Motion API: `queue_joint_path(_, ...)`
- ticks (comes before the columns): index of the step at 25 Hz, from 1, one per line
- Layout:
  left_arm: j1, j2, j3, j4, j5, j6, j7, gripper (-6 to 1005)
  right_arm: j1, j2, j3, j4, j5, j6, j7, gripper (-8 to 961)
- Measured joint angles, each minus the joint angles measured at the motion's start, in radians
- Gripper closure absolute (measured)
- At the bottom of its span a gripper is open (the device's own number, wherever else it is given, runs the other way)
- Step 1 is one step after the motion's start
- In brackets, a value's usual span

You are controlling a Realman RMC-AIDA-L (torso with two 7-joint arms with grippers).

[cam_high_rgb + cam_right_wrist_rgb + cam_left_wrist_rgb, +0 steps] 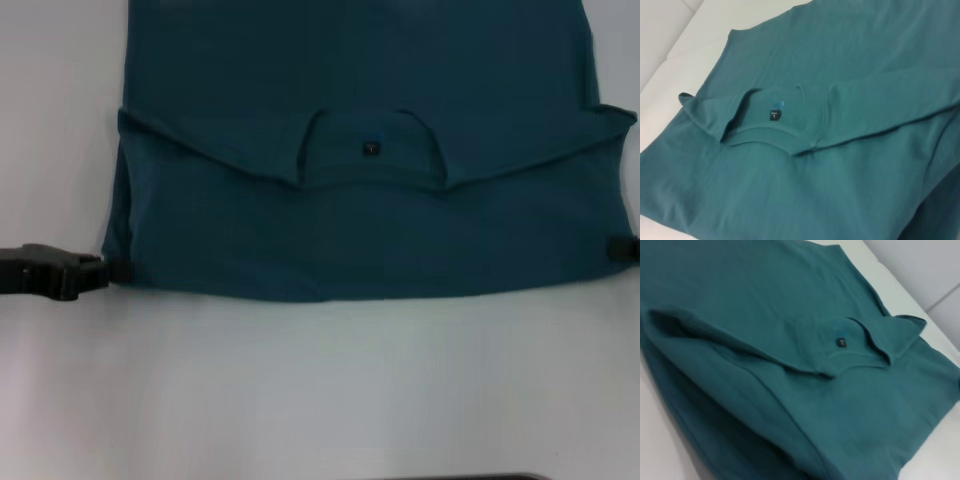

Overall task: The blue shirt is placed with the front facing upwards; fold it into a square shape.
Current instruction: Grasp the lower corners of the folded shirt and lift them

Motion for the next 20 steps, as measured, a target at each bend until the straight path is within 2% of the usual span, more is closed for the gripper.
queue_joint_path(9, 0.012, -0.007, 0.003, -0.002, 0.047, 0.059, 0.013, 999, -0.044, -0.006, -0.004, 0.0, -0.002, -0.026, -0.018, 931)
queue_joint_path(20, 0.034, 0.0, 0.001, -0.001, 0.074, 0.13, 0.033, 998, -0.084, -0.008, 0.004, 0.0, -0.002, -0.029, -0.031, 931)
